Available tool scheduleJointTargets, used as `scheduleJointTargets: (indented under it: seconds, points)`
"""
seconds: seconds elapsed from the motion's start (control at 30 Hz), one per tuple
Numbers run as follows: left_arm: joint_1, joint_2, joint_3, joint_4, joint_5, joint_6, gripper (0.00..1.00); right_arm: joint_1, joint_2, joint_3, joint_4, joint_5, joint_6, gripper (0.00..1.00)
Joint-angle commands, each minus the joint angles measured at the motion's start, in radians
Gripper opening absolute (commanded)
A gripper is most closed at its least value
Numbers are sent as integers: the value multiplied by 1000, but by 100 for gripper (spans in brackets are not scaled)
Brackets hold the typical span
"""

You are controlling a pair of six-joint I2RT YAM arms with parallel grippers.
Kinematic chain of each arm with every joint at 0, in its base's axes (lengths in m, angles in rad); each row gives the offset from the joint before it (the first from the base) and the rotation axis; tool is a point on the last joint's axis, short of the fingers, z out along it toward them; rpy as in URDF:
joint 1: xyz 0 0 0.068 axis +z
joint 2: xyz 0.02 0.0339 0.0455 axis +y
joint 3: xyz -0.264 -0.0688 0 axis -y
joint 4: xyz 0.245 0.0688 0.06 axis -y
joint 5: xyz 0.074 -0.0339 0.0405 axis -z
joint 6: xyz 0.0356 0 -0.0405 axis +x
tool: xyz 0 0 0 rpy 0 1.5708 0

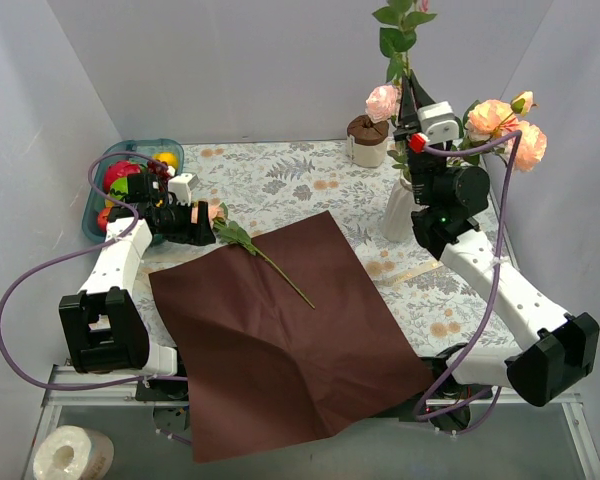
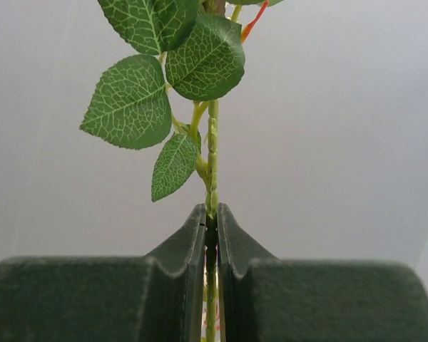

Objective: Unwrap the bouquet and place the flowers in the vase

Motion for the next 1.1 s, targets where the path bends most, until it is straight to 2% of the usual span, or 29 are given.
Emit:
scheduleJointTargets:
  seconds: [0.0,0.4,1.07]
  points:
    - [6,-22,26,9,28,7,71,-91,-35,-55,163,-27,131,1]
    - [6,27,67,20,28,2,71,-211,-44,-245,258,-79,329,1]
    - [6,38,63,7,6,27,71,-232,28,-371,425,-112,294,1]
